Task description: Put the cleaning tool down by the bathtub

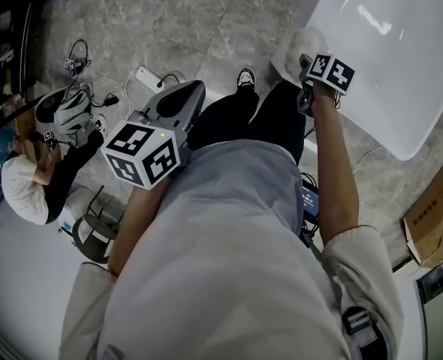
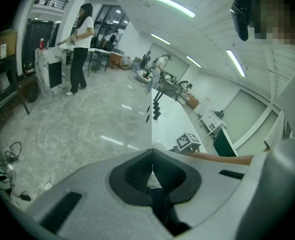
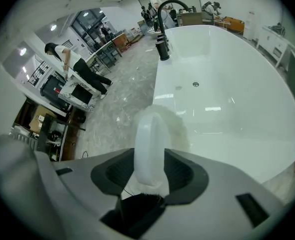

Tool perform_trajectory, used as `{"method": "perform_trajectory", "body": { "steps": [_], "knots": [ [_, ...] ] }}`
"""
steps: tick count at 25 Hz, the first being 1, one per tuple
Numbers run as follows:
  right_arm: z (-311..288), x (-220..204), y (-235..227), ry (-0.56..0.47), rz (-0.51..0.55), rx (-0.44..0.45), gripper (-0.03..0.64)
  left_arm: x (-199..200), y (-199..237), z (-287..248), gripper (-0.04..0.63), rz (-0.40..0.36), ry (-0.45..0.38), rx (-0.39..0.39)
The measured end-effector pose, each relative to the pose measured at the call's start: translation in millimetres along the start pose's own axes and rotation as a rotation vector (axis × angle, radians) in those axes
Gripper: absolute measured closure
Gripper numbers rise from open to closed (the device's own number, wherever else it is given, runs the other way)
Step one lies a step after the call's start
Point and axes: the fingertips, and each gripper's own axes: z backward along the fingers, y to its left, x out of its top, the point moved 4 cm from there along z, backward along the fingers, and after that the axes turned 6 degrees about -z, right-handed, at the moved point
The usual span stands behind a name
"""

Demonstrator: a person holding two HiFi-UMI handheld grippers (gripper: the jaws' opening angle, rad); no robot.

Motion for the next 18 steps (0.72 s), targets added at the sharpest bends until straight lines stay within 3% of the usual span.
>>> {"method": "perform_trajectory", "body": {
  "steps": [18],
  "knots": [
    [22.9, -9.1, 4.7, -0.042, -0.025, 0.023, 0.447, 3.5, -7.0, 6.2, 0.591, -0.031, -0.022, -0.048]
  ]
}}
